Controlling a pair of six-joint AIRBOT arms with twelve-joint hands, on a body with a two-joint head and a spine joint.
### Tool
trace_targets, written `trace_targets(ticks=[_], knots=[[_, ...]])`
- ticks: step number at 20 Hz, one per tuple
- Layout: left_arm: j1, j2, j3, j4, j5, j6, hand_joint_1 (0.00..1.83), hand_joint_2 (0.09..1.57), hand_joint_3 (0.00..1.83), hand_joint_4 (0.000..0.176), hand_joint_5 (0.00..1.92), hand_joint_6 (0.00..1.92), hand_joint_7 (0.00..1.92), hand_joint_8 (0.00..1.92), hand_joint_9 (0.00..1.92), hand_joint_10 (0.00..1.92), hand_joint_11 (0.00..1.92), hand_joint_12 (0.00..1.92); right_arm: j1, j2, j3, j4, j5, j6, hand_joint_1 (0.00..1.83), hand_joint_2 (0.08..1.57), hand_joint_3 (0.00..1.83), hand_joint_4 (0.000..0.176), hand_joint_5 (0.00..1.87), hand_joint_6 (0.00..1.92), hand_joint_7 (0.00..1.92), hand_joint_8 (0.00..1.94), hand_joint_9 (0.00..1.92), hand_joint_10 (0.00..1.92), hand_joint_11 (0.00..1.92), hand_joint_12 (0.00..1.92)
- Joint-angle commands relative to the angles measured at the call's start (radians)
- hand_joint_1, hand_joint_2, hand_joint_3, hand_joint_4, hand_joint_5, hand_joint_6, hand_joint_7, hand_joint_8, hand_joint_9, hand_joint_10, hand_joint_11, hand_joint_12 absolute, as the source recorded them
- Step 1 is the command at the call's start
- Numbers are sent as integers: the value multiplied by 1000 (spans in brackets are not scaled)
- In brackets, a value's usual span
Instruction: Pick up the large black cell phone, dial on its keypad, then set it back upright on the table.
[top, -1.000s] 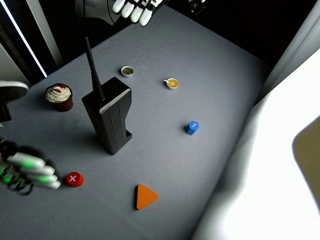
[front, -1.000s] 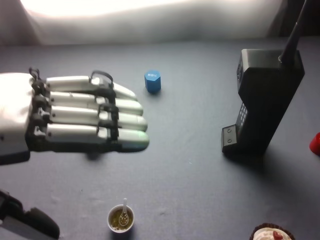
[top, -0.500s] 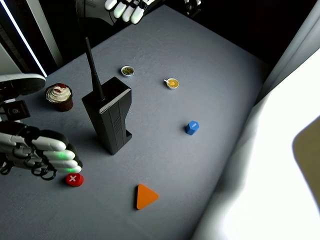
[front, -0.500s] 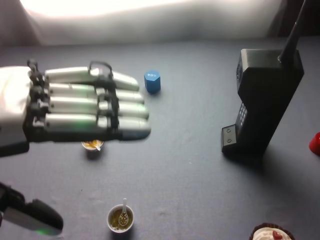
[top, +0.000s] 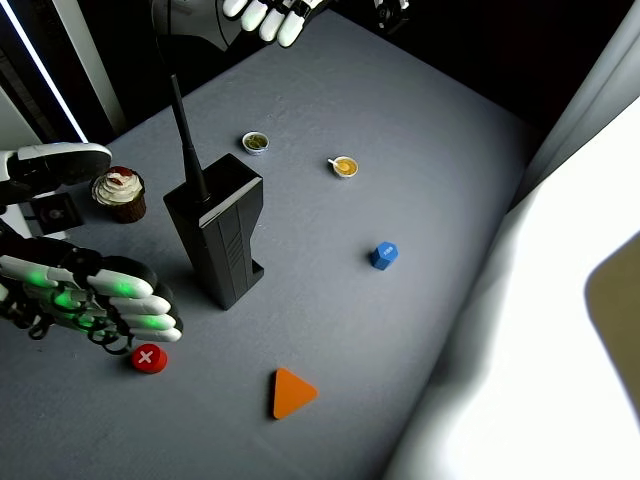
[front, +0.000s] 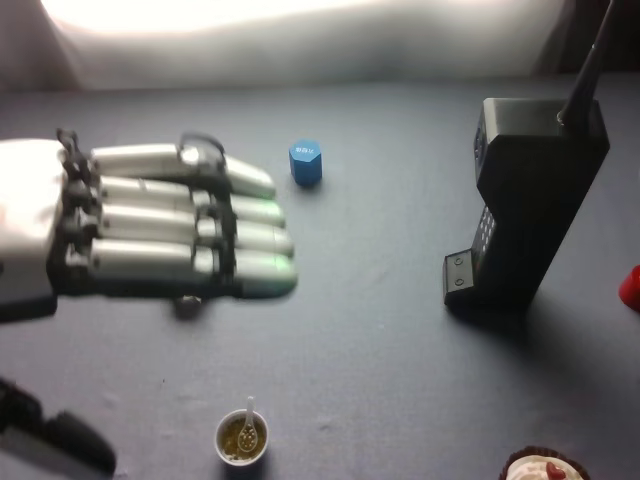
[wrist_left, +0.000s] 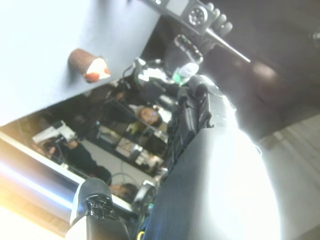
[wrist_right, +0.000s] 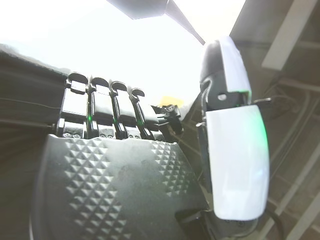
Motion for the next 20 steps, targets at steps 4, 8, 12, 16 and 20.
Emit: trace_targets(ticks=[4,8,12,16,20], knots=[[23,2,-20,-113,-73,-7,414,1074,0,0,140,2,146,2,116,1,0,262,8,-19,-7,-25,98,10,997,1051,0,0,78,14,0,0,0,0,2,2],[24,-1,-23,-113,-75,-7,441,1068,0,0,148,2,157,1,106,2,0,259,15,-27,-18,-26,97,10,955,1059,0,0,55,0,0,0,0,0,4,2],[0,-2,-30,-99,-60,-6,461,1053,0,0,159,4,162,6,103,6,0,233,29,-37,-15,-25,94,10,1070,1036,0,0,95,9,0,0,0,0,7,5],[-53,-17,-11,-52,-59,-7,442,1067,3,0,158,2,163,3,108,3,0,272,54,-54,1,-6,81,9,1100,1029,0,0,114,12,7,3,4,2,44,24],[-29,-24,-15,-123,-60,-14,454,1072,3,0,125,1,133,2,85,2,0,178,73,-73,16,14,66,7,1073,1043,2,0,93,1,0,0,0,0,41,29]])
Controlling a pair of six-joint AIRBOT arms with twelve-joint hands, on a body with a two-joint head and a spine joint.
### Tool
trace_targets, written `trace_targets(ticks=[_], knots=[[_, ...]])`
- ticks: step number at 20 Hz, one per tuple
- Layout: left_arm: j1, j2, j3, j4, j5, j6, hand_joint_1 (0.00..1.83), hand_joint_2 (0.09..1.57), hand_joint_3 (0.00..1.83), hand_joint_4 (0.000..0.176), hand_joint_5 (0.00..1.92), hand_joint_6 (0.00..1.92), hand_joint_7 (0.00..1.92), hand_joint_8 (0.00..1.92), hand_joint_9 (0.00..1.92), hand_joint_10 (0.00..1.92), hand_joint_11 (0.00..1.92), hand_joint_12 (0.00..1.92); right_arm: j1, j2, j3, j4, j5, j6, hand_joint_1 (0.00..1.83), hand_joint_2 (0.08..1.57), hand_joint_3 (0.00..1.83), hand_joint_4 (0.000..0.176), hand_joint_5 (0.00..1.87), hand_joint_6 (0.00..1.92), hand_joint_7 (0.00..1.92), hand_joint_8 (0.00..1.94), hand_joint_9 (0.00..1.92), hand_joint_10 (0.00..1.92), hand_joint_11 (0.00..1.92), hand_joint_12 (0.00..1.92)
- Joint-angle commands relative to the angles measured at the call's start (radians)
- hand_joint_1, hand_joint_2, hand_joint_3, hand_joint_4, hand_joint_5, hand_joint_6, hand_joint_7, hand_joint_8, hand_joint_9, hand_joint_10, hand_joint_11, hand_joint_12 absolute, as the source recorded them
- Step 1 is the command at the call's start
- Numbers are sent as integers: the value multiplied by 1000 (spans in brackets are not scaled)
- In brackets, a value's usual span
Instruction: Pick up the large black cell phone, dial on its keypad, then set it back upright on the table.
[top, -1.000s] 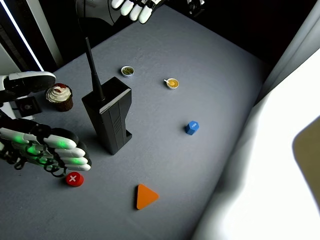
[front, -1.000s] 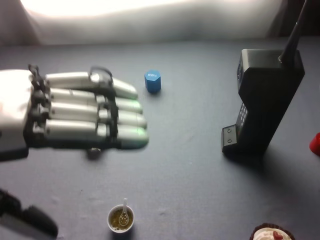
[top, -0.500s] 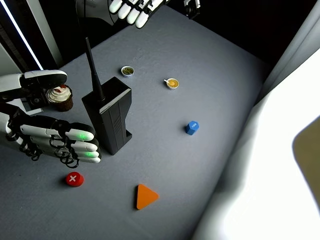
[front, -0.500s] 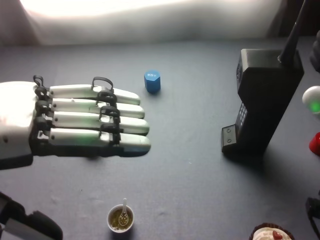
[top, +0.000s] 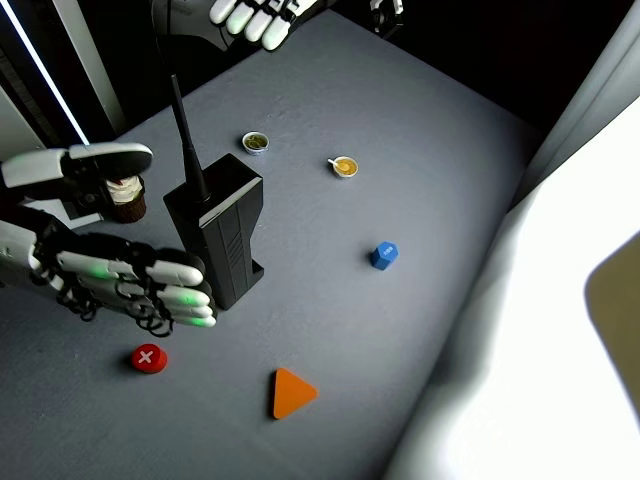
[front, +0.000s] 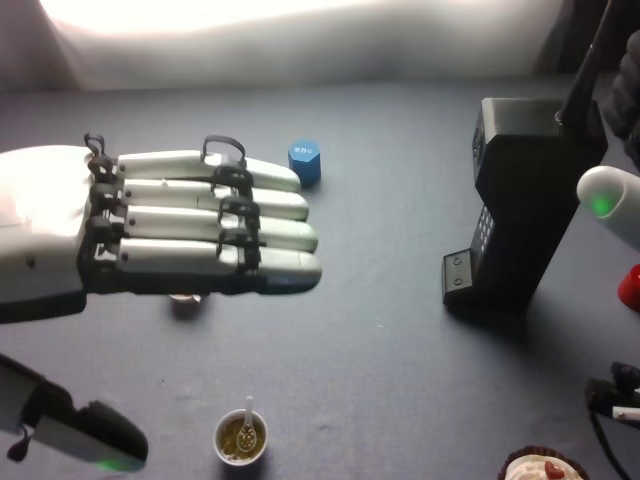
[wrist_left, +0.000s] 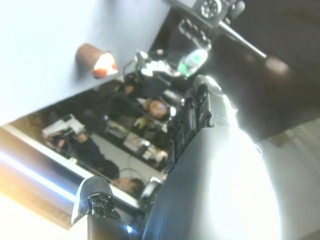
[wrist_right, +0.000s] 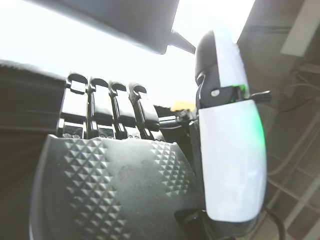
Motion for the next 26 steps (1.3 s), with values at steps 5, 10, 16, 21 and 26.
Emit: trace_targets(ticks=[5,10,16,21,26], knots=[[-2,13,-25,-92,-116,-11,445,1080,1,0,141,4,156,5,101,4,0,269,34,-11,6,-17,100,10,1085,1040,0,0,50,0,0,0,0,0,16,26],[2,6,11,-59,-123,-10,443,1080,0,0,131,3,144,4,96,5,0,274,49,-28,9,-3,90,8,1081,1045,5,0,13,0,0,0,0,0,3,1],[0,-6,62,-4,-116,-9,483,1078,0,0,148,3,160,4,118,5,0,395,66,-45,12,7,81,2,1066,1029,2,0,51,6,0,0,0,0,23,12],[0,-28,70,2,-109,-9,464,1079,2,0,143,2,143,2,120,5,0,463,80,-56,14,13,72,1,1099,986,5,0,114,2,15,0,11,0,29,39],[-6,-29,52,49,-109,-6,479,1085,0,0,124,2,117,1,98,2,0,408,92,-65,28,21,68,1,1052,1021,16,0,69,6,0,0,0,0,3,37]])
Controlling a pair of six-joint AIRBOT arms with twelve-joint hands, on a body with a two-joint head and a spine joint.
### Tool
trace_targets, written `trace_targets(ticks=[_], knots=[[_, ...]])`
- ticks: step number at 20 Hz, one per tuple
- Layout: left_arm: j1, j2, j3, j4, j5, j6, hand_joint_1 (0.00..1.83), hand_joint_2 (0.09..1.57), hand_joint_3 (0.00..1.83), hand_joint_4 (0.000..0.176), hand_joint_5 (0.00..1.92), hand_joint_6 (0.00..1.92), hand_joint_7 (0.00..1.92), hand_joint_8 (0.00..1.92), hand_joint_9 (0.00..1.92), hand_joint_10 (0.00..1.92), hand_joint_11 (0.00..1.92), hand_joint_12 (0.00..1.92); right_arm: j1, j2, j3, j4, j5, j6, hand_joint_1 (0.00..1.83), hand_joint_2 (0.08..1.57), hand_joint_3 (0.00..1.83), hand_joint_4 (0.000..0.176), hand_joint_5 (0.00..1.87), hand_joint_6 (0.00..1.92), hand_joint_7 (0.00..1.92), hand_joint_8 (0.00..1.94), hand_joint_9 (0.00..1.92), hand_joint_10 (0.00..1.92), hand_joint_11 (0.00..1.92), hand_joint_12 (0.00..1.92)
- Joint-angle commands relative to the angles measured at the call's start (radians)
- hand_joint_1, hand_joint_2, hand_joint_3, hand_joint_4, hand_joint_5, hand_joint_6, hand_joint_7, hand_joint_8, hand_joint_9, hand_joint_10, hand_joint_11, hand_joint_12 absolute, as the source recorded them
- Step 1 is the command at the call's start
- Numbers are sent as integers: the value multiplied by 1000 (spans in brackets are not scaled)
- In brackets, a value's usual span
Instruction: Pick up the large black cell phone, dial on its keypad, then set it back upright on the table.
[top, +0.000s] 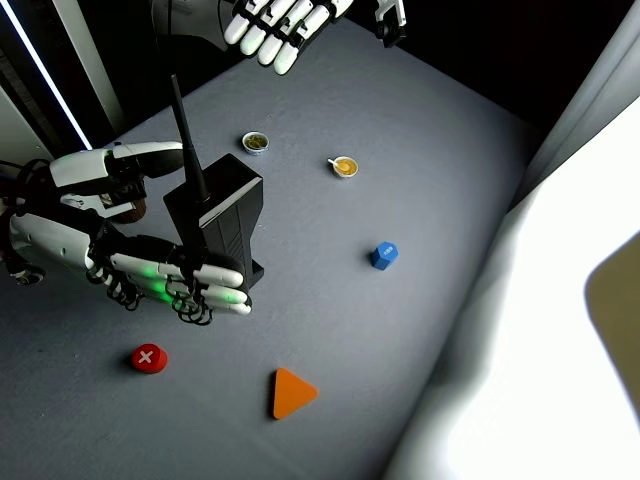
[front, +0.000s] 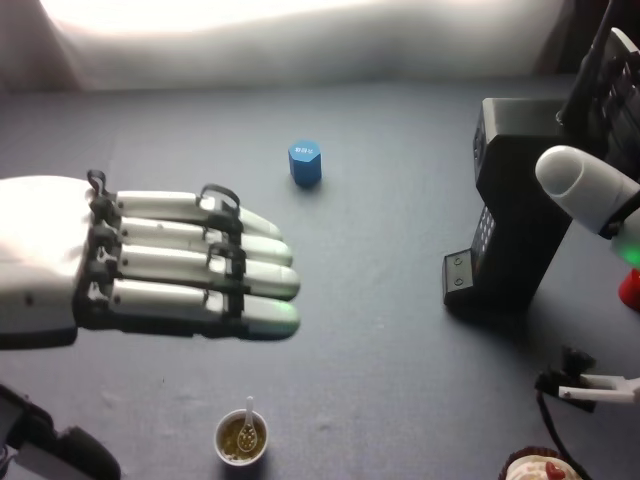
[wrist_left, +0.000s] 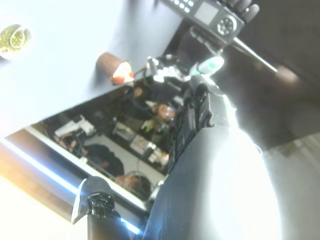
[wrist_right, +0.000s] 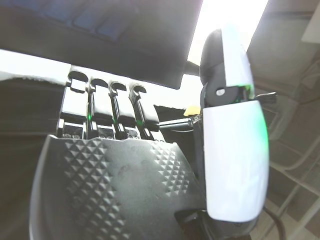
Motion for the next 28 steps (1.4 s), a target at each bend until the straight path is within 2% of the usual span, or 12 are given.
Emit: trace_targets(ticks=[1,5,6,7,10,14,17,21,22,23,24,28], knots=[[-31,-1,-8,-58,-91,1,476,1085,0,0,128,2,119,1,102,3,0,448,7,7,7,-47,112,9,1055,1028,18,0,73,7,0,0,0,0,0,35],[-41,-6,-3,-34,-91,2,428,1101,2,0,111,1,112,1,96,1,0,383,14,0,23,-44,107,9,1034,1070,9,0,106,0,42,0,41,6,40,87],[-37,-8,-2,-34,-91,2,422,1102,2,0,108,0,110,1,97,2,0,383,17,-4,30,-43,107,9,1163,1028,0,0,188,0,92,0,87,3,42,129],[-36,-11,1,-35,-91,2,446,1098,0,0,122,3,123,3,105,3,0,402,19,-6,34,-43,107,9,1209,977,14,0,237,3,137,2,141,5,16,360],[-36,-15,6,-53,-91,2,452,1099,0,0,138,2,134,1,110,1,0,419,23,-11,39,-42,101,9,1241,1038,7,0,216,4,111,5,151,8,0,611],[-41,-21,5,-67,-91,7,457,1103,0,0,128,4,133,4,103,4,0,316,23,-12,39,-41,97,9,1312,1075,1,0,405,7,344,8,377,20,71,933],[-46,-26,3,-81,-91,13,422,1109,2,0,105,0,108,0,86,0,0,299,23,-13,39,-37,92,9,1395,1164,8,0,463,5,432,8,521,18,195,960],[-57,-35,5,-111,-92,14,432,1104,1,0,128,5,124,1,104,1,0,426,23,-16,37,-36,89,9,1431,1154,0,0,614,8,663,14,762,37,399,917],[-59,-36,8,-111,-92,14,438,1109,1,0,135,3,134,3,112,3,0,417,23,-16,36,-36,89,9,1519,1173,0,0,688,1015,731,978,852,1109,785,1605],[-60,-38,10,-106,-92,15,418,1116,2,0,122,1,123,1,100,1,0,375,23,-16,35,-36,89,9,1485,1188,0,0,700,1232,661,1236,830,1197,794,1633],[-61,-40,13,-90,-92,16,410,1119,2,0,112,3,117,1,91,2,0,326,23,-16,35,-36,89,9,1477,1202,0,0,717,1262,648,1265,809,1221,679,1685],[-68,-45,27,-71,-92,19,403,1110,0,0,112,1,127,2,109,5,0,386,23,-16,34,-36,89,9,1472,1207,0,0,749,1260,658,1222,757,1277,663,1715]])
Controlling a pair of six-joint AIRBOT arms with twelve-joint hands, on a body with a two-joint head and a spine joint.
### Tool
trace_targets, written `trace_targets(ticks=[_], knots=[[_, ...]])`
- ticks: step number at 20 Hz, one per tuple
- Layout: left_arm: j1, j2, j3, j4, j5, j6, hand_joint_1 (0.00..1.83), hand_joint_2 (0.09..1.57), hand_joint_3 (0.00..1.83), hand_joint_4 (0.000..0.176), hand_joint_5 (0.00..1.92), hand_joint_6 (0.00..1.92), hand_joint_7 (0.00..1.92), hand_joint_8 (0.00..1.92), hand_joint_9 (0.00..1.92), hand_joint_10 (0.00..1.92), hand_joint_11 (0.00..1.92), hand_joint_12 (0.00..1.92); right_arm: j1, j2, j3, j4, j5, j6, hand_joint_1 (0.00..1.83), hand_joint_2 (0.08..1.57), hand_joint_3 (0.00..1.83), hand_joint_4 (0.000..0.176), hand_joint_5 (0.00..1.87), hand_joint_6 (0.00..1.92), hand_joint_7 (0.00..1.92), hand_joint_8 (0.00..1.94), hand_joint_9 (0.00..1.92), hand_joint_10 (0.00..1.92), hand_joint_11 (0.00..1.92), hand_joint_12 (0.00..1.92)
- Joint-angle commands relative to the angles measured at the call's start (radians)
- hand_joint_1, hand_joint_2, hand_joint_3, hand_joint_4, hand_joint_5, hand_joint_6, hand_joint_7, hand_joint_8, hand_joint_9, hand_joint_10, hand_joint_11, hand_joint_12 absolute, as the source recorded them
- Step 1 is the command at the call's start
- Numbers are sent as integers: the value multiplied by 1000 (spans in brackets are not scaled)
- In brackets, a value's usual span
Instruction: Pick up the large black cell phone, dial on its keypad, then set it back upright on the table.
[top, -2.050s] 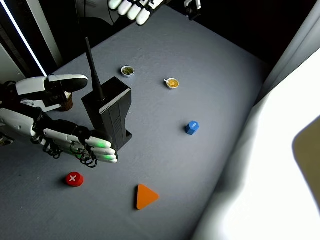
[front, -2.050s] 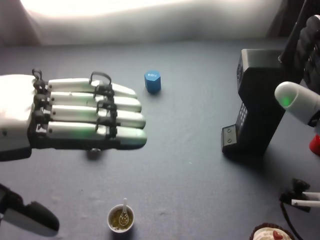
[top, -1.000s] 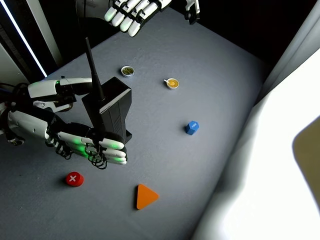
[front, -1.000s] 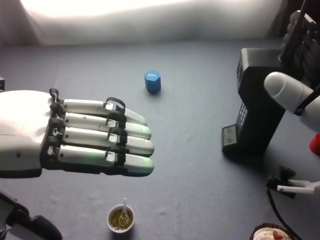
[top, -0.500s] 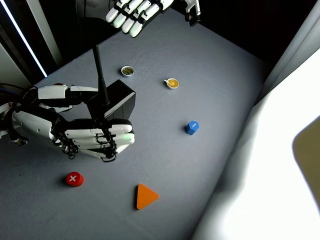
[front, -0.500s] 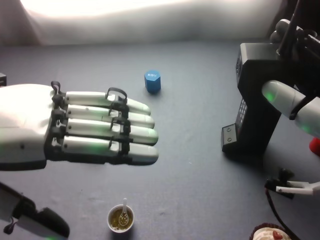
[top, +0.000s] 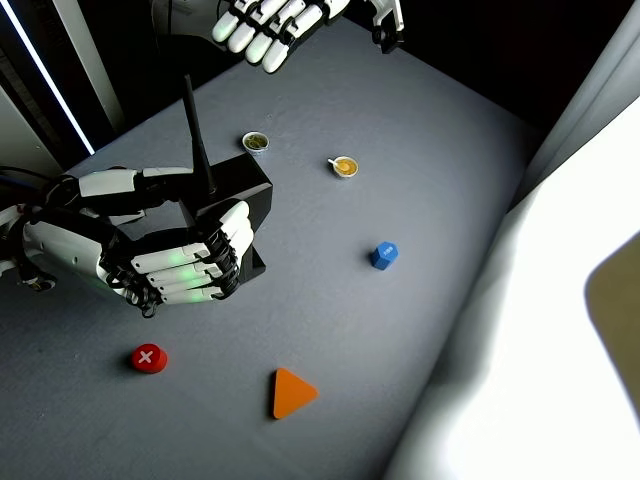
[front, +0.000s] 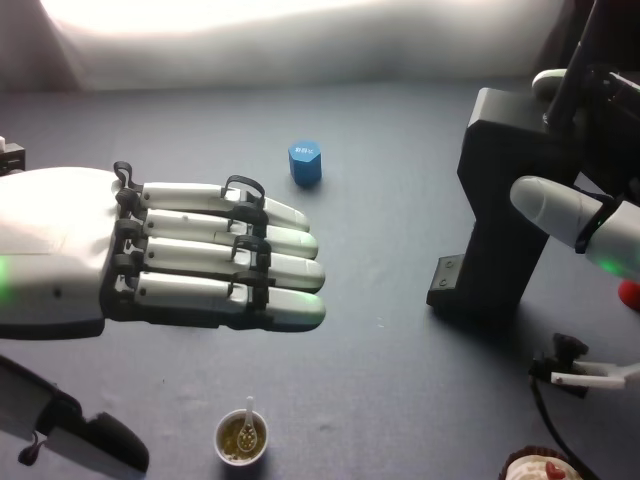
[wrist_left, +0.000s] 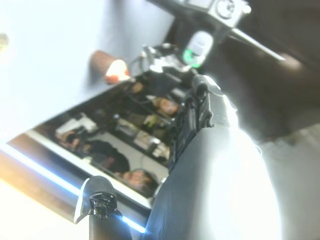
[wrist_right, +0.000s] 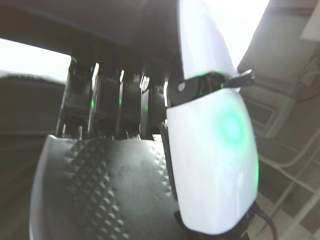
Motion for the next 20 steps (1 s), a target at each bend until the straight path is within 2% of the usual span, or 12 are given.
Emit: trace_targets(ticks=[1,2,6,7,8,9,12,15,16,19,20], knots=[[-26,0,-1,-82,-92,1,394,1115,0,0,109,3,130,3,110,4,0,409,9,6,-2,-43,94,15,1469,1219,0,0,747,1264,622,1270,707,1330,661,1721],[-32,1,0,-82,-92,1,424,1105,0,0,124,8,143,7,120,7,0,407,10,6,-2,-43,94,15,1472,1207,0,0,762,1208,652,1240,723,1334,699,1696],[-38,3,-5,-82,-93,1,417,1110,1,0,115,1,132,2,106,1,0,299,17,6,6,-48,94,15,1471,1212,0,0,743,1205,658,1242,681,1407,724,1692],[-42,4,-5,-81,-93,1,411,1108,0,0,126,3,149,5,120,5,0,303,20,6,10,-54,94,15,1473,1201,0,0,751,1182,675,1213,711,1382,755,1658],[-45,4,-3,-80,-93,1,424,1103,0,0,130,3,152,4,125,4,0,323,25,6,17,-65,95,15,1484,1143,0,0,869,1009,815,1070,849,1232,893,1526],[-46,5,-2,-80,-93,1,443,1096,0,0,131,4,143,2,123,2,0,332,27,7,21,-72,95,15,1488,1112,0,0,921,943,854,1024,898,1154,938,1458],[-51,5,-1,-79,-93,0,422,1105,1,0,134,3,141,2,110,0,0,263,32,15,35,-104,108,15,1484,1134,2,0,899,935,805,1115,834,1268,907,1514],[-70,4,3,-68,-93,0,405,1105,0,0,135,2,152,5,117,2,0,259,32,21,42,-140,125,16,1485,1139,0,0,873,945,818,1115,849,1266,865,1581],[-76,3,5,-64,-93,0,366,1115,2,0,75,0,93,0,63,0,0,136,33,23,46,-155,134,16,1487,1121,0,0,934,878,841,1062,866,1230,919,1501],[-76,3,7,-58,-93,0,410,1107,0,0,119,3,125,2,104,4,0,350,34,28,54,-174,144,18,1484,1134,1,0,896,929,790,1135,841,1274,918,1501],[-76,3,8,-58,-94,0,419,1105,0,0,119,1,119,0,100,1,0,372,34,30,56,-178,146,19,1393,1150,0,0,898,953,803,1175,897,1346,951,1312]])
